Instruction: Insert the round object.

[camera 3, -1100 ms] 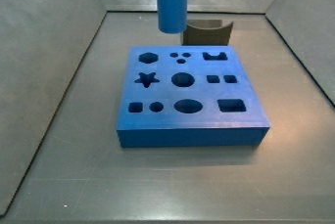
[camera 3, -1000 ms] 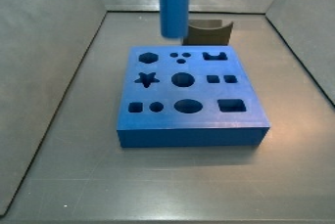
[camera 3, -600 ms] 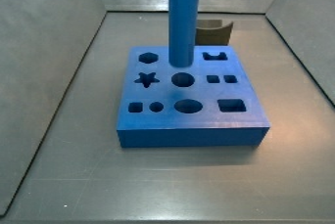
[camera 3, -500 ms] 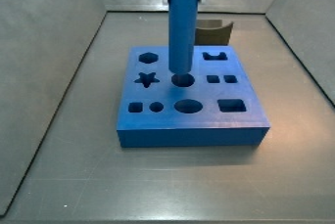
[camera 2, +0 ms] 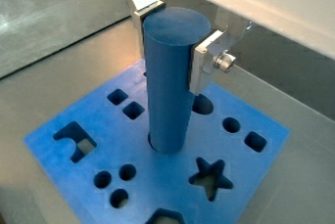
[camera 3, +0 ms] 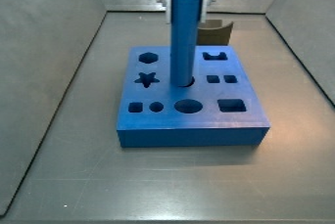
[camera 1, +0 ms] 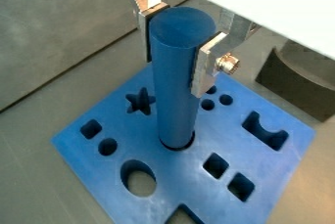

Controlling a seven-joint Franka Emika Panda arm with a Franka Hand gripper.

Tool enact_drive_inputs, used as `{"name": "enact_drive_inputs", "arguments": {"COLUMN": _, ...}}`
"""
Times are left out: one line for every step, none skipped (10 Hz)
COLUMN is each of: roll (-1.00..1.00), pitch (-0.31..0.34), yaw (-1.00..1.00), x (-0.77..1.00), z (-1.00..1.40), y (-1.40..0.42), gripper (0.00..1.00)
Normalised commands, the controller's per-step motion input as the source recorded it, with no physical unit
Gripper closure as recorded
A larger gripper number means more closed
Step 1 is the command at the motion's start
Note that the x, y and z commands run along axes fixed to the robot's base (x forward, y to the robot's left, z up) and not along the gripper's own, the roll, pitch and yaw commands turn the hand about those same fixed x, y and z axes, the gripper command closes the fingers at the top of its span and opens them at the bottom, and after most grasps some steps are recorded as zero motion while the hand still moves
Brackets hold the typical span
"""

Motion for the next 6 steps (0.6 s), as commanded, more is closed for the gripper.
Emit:
{"name": "enact_drive_inputs", "arguments": {"roll": -0.1, "pitch": 0.0, "yaw": -0.08, "x": 0.23, "z": -0.38, "y": 0.0, "gripper": 1.0}}
{"name": "enact_drive_inputs", "arguments": {"roll": -0.07, "pitch": 0.0, "yaw": -0.07, "x": 0.18, "z": -0.44, "y": 0.0, "gripper": 1.0}}
{"name": "enact_drive_inputs", "arguments": {"roll": -0.04, "pitch": 0.0, "yaw": -0.07, "x": 0.07, "z": -0.43, "y": 0.01, "gripper": 1.0}}
{"name": "enact_drive_inputs", "arguments": {"roll": -0.03, "pitch": 0.0, "yaw": -0.07, "x": 0.0, "z": -0.37, "y": 0.01, "gripper": 1.0}}
{"name": "enact_drive_inputs", "arguments": {"roll": -0.01, "pitch": 0.0, "yaw": -0.07, "x": 0.0, "z": -0.37, "y": 0.0, "gripper": 1.0}}
{"name": "enact_drive_inputs", "arguments": {"roll": 0.0, "pitch": 0.0, "yaw": -0.09, "x": 0.0, "z": -0.43, "y": 0.0, "gripper": 1.0}}
